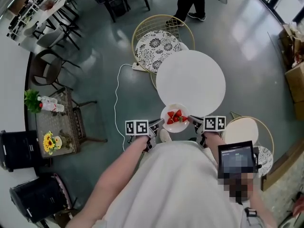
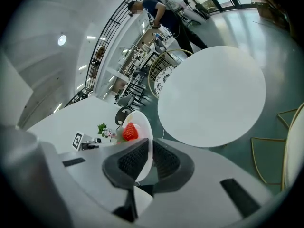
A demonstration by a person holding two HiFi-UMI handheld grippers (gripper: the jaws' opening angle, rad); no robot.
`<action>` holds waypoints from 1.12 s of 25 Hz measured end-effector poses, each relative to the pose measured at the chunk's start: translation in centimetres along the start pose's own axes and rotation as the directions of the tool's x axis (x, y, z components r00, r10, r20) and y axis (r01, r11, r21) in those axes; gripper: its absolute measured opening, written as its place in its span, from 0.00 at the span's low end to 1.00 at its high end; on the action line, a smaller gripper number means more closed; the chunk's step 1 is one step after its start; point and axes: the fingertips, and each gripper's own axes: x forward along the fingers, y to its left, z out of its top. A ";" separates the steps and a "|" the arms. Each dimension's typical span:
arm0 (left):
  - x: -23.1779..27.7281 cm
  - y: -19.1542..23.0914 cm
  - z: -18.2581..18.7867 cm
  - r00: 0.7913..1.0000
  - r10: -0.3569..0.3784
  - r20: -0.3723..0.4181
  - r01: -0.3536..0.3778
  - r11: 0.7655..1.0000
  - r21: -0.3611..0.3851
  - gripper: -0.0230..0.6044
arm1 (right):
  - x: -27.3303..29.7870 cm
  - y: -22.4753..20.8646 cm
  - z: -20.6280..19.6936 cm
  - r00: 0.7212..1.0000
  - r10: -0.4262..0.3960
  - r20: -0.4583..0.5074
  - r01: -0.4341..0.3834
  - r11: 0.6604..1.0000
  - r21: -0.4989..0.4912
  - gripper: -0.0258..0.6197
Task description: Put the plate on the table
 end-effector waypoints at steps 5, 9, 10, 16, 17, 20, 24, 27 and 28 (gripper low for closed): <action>-0.4 0.2 1.2 1.000 0.003 0.006 -0.003 1.000 -0.002 0.06 | 0.6 0.8 0.9 1.000 -0.012 0.005 0.012 1.000 -0.019 0.08; -0.7 0.3 1.2 1.000 -0.005 -0.002 0.005 1.000 -0.004 0.06 | 0.6 1.1 0.7 1.000 -0.019 0.000 0.019 1.000 -0.012 0.08; -0.6 0.4 1.4 1.000 -0.009 -0.005 0.009 1.000 -0.005 0.06 | 0.6 1.1 0.9 1.000 -0.023 -0.001 0.023 1.000 -0.010 0.08; -0.7 0.4 0.9 1.000 -0.008 -0.026 0.007 1.000 -0.017 0.06 | 0.5 1.1 0.2 0.999 -0.041 -0.003 0.041 0.999 0.016 0.08; -0.5 0.4 1.3 1.000 -0.004 -0.027 0.004 1.000 -0.013 0.06 | 0.6 1.0 0.7 0.999 -0.038 0.002 0.038 0.999 0.013 0.08; 1.9 0.2 4.7 0.999 0.014 -0.034 -0.014 1.000 -0.001 0.06 | 1.0 -0.3 4.5 1.000 -0.021 0.010 0.021 1.000 0.008 0.08; 5.8 -0.9 7.4 0.997 0.049 -0.061 -0.047 0.998 0.041 0.06 | 0.2 -3.2 7.8 1.000 -0.004 0.004 0.004 1.000 0.029 0.08; 7.0 -1.7 8.1 0.995 0.073 -0.068 -0.069 0.996 0.059 0.06 | -0.3 -4.2 9.0 1.000 0.012 0.013 -0.012 0.999 0.037 0.08; 7.4 -1.7 8.3 0.994 0.081 -0.068 -0.077 0.995 0.063 0.06 | -0.3 -4.5 9.3 1.000 0.018 0.013 -0.018 0.999 0.037 0.08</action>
